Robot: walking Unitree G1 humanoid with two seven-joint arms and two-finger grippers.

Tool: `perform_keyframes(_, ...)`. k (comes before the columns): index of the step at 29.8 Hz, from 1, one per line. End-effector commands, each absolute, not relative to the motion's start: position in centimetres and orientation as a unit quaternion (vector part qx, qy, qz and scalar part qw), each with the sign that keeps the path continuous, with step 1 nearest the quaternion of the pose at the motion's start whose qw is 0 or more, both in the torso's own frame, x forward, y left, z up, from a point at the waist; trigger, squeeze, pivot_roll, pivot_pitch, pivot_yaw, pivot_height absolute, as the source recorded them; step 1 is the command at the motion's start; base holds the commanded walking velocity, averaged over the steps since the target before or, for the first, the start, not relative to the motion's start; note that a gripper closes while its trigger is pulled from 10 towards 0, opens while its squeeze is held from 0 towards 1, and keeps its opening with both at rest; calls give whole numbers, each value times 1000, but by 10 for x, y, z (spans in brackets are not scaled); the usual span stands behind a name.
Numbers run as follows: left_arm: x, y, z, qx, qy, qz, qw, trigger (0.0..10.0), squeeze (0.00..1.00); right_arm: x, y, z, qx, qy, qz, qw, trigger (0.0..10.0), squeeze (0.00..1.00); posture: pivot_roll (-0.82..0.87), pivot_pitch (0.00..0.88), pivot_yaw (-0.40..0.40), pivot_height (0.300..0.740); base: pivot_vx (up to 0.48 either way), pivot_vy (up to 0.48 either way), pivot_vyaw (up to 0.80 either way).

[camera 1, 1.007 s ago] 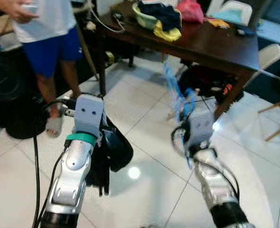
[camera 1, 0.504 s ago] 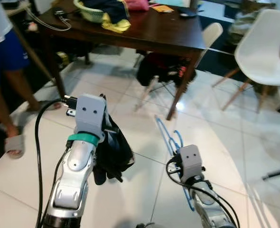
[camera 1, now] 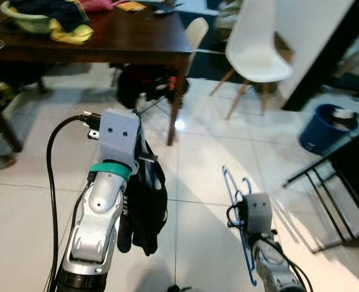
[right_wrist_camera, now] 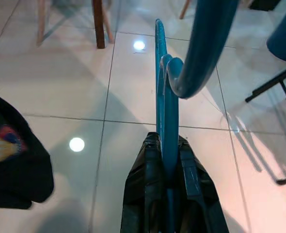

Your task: Hang hanger

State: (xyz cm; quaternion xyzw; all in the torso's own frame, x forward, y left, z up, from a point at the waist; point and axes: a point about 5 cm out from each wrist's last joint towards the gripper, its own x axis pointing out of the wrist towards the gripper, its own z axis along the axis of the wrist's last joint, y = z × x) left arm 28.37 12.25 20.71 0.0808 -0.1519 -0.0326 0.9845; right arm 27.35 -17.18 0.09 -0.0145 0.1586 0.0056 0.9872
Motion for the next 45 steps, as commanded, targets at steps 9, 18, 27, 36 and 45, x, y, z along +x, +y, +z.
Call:
perform_keyframes(9, 282, 128, 236, 89, -212, 12, 973, 10000, 0, 304, -148, 50, 10, 28, 71, 997, 10000, 0, 62, 0, -42, 740, 262, 0, -346)
perform_keyframes(18, 277, 122, 269, 117, -282, 20, 952, 10000, 0, 311, -131, 50, 19, 51, 119, 991, 10000, 0, 76, 0, -58, 740, 470, 0, 0)
perform_keyframes(27, 276, 122, 277, 121, -295, 27, 947, 10000, 0, 289, -152, 7, -17, 165, 76, 983, 10000, 0, 90, 0, -61, 740, 469, 0, 0)
perform_keyframes(36, 275, 123, 281, 126, -297, 28, 946, 10000, 0, 291, -156, 8, 11, 160, 56, 985, 10000, 0, 95, 0, -55, 740, 469, 0, 0)
perform_keyframes(45, 278, 123, 267, 132, -265, 13, 955, 10000, 0, 294, -149, 13, 8, 138, 59, 989, 10000, 0, 87, 16, -14, 740, 467, 0, 0)
